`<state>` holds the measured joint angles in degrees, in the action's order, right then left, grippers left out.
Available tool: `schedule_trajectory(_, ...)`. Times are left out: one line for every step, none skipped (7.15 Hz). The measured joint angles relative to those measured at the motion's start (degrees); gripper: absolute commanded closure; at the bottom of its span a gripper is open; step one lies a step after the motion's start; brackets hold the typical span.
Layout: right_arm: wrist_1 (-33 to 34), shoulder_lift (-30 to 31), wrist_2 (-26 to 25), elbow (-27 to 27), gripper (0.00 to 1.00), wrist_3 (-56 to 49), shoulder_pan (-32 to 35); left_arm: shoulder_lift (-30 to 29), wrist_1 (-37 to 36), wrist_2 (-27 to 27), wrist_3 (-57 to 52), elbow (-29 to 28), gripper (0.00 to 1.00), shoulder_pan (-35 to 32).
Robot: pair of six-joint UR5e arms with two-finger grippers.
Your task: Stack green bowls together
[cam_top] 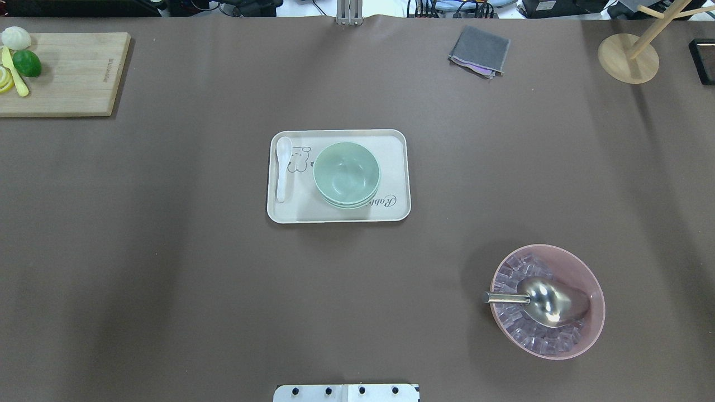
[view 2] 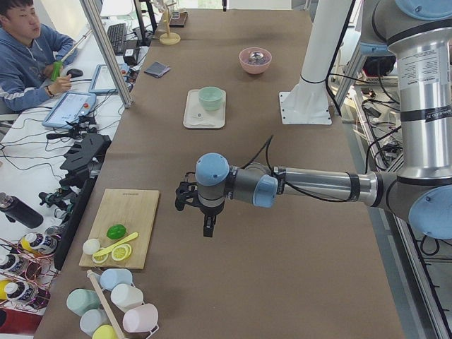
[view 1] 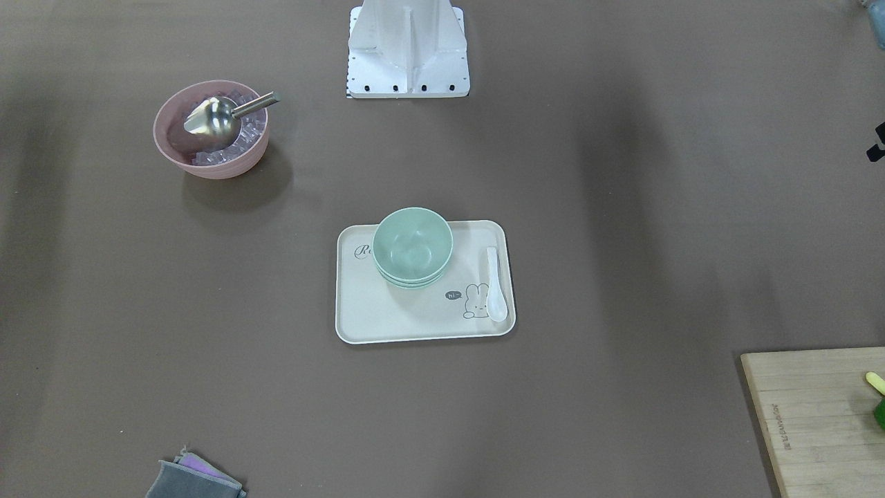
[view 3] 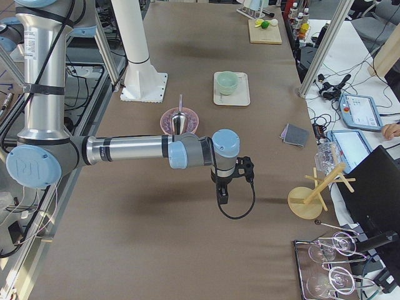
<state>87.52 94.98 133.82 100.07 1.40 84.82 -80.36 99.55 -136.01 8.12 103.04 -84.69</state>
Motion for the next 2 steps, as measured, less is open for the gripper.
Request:
schedule_trajectory(0.91, -0.23, 0.17, 0.46, 0.0, 0.03, 0.23, -0.01, 0.21, -0.02, -0.02, 0.1, 0.02, -0.05)
schedule_trajectory(2.14, -0.34, 0.26, 1.28, 0.0, 0.05, 0.33, 0.14, 0.65, -0.04, -0.02, 0.15, 0.02, -0.07)
